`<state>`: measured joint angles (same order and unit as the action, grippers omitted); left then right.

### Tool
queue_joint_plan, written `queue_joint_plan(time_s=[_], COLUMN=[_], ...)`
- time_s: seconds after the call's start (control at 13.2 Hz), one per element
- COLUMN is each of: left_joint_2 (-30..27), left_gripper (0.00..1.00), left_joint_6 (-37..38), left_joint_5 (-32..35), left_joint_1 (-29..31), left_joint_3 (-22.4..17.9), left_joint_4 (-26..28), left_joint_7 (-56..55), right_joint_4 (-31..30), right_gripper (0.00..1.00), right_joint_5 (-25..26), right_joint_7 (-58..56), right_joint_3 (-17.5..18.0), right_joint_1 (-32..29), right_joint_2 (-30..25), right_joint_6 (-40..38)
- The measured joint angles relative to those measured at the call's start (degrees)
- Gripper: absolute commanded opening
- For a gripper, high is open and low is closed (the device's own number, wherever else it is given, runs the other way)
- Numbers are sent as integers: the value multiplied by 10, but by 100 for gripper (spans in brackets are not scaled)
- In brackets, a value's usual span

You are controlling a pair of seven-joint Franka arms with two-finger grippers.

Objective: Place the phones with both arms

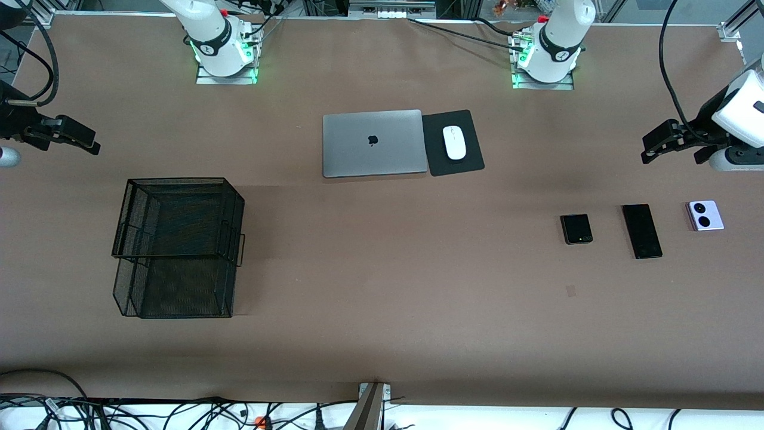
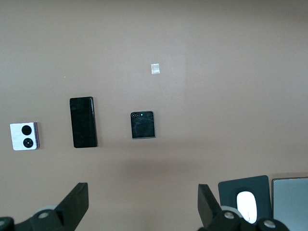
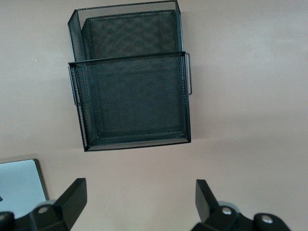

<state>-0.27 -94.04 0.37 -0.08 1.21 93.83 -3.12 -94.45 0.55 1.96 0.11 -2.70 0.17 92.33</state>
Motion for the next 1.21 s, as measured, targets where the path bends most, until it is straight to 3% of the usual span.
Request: queue_joint_plan(time_s=[1.21], left_joint_2=[11], left_gripper=[100], left_joint_6=[33], left_joint_5=[0], left_joint_1=[2], left_joint_3=[-3], left_joint_4=[-7], left_joint_7=[0], right_joint_4=[0], right_gripper=[100], right_joint_5=[0], right_joint_7=[0], right_joint_3=[0], right_joint_1=[0], right_joint_2=[0], right_joint_6=[0])
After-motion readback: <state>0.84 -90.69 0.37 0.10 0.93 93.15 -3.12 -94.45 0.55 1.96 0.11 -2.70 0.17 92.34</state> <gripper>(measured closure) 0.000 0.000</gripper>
